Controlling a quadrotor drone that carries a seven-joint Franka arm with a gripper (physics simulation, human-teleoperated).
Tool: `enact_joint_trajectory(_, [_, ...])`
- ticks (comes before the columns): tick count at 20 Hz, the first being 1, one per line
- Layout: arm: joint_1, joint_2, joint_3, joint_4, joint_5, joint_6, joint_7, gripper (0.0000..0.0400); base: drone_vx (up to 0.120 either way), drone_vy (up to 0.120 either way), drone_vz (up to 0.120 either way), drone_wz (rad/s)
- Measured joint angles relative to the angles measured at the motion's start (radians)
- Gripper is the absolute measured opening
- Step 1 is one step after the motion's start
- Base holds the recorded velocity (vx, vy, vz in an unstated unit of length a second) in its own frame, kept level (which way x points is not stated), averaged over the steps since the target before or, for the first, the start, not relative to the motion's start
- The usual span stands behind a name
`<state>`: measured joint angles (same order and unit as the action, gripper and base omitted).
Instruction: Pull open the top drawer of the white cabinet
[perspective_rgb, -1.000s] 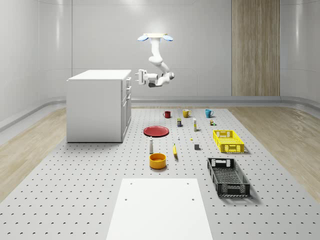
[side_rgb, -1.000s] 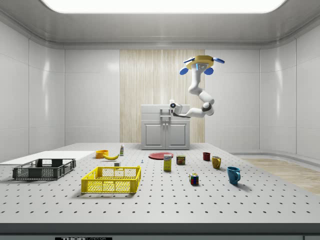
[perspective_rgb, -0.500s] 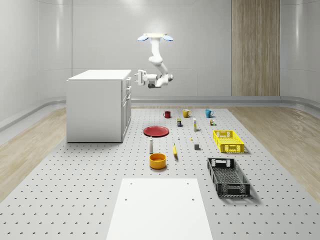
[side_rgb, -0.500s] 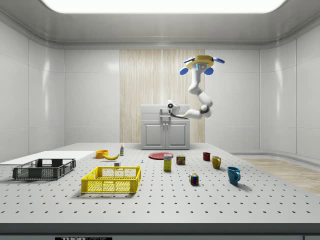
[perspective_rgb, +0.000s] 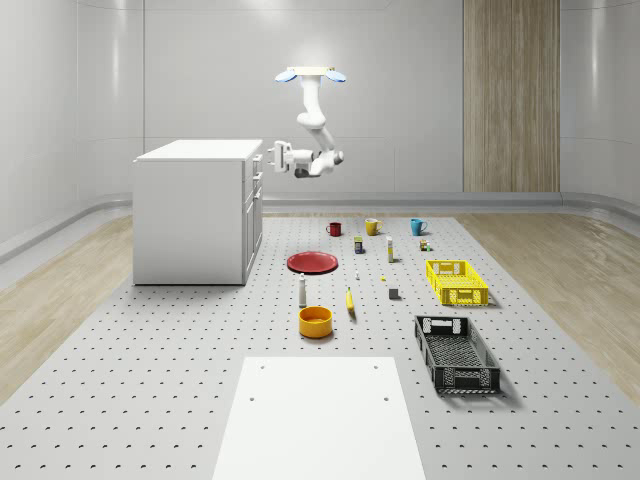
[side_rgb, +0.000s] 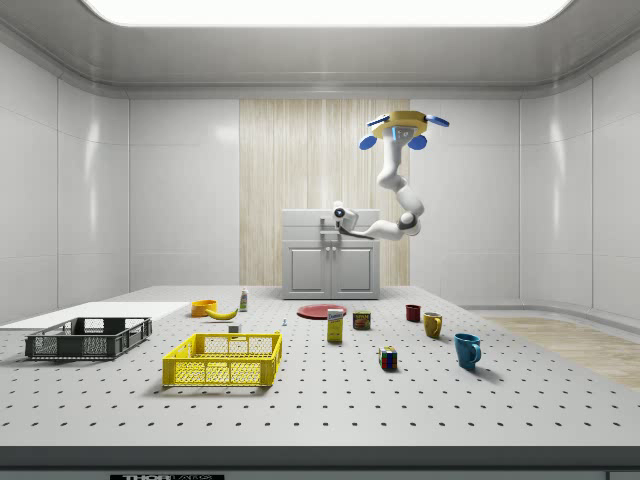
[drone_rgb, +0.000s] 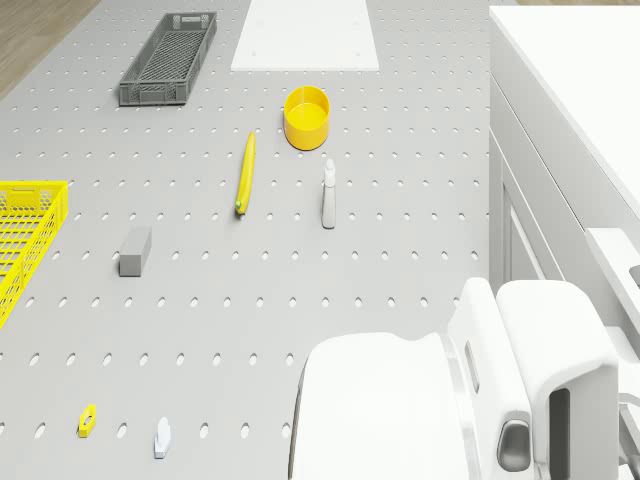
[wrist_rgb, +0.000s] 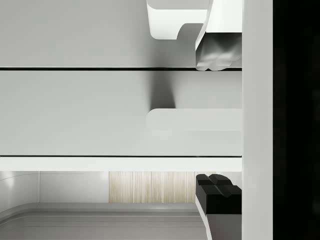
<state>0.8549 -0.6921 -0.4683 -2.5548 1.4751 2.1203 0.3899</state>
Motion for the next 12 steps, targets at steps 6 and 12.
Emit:
enact_joint_trajectory(6, [-0.013,0.039,0.044,0.018,0.051,0.000,-0.017,0.0305,0.000,0.000,0.000,0.000])
enact_joint_trajectory(12, [-0.036,0.086,0.066,0.046,0.077,-0.024,-0.028,0.0305,0.000,0.000,0.000,0.000])
